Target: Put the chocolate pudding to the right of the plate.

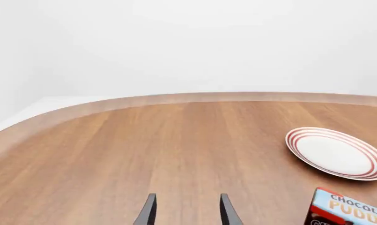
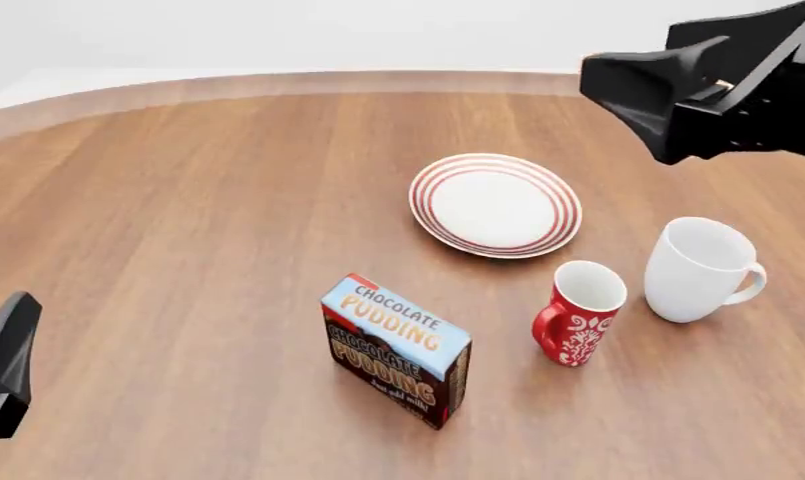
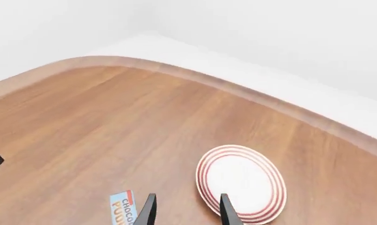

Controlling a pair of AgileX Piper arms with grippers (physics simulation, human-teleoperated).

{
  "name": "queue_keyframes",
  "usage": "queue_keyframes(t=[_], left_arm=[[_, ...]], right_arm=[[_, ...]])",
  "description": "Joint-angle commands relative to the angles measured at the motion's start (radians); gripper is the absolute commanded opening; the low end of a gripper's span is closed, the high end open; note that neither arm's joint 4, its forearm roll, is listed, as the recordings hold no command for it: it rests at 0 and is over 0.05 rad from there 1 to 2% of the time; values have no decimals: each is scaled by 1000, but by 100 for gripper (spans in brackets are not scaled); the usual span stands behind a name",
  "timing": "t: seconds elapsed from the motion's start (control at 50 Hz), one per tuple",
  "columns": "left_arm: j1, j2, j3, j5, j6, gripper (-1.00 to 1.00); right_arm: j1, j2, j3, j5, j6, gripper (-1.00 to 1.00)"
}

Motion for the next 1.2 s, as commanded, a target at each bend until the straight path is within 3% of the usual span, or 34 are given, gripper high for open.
queue_keyframes(t=[0.02, 0.26, 0.76, 1.06, 1.2], left_arm=[[0, 0, 0, 0, 0, 100], [0, 0, 0, 0, 0, 100], [0, 0, 0, 0, 0, 100], [0, 0, 0, 0, 0, 100], [0, 0, 0, 0, 0, 100]], right_arm=[[57, 136, -136, 68, 30, 100], [94, 232, -211, 101, 23, 100], [111, 288, -238, 121, 16, 100], [200, 388, -285, 144, 83, 100], [232, 433, -291, 136, 84, 100]])
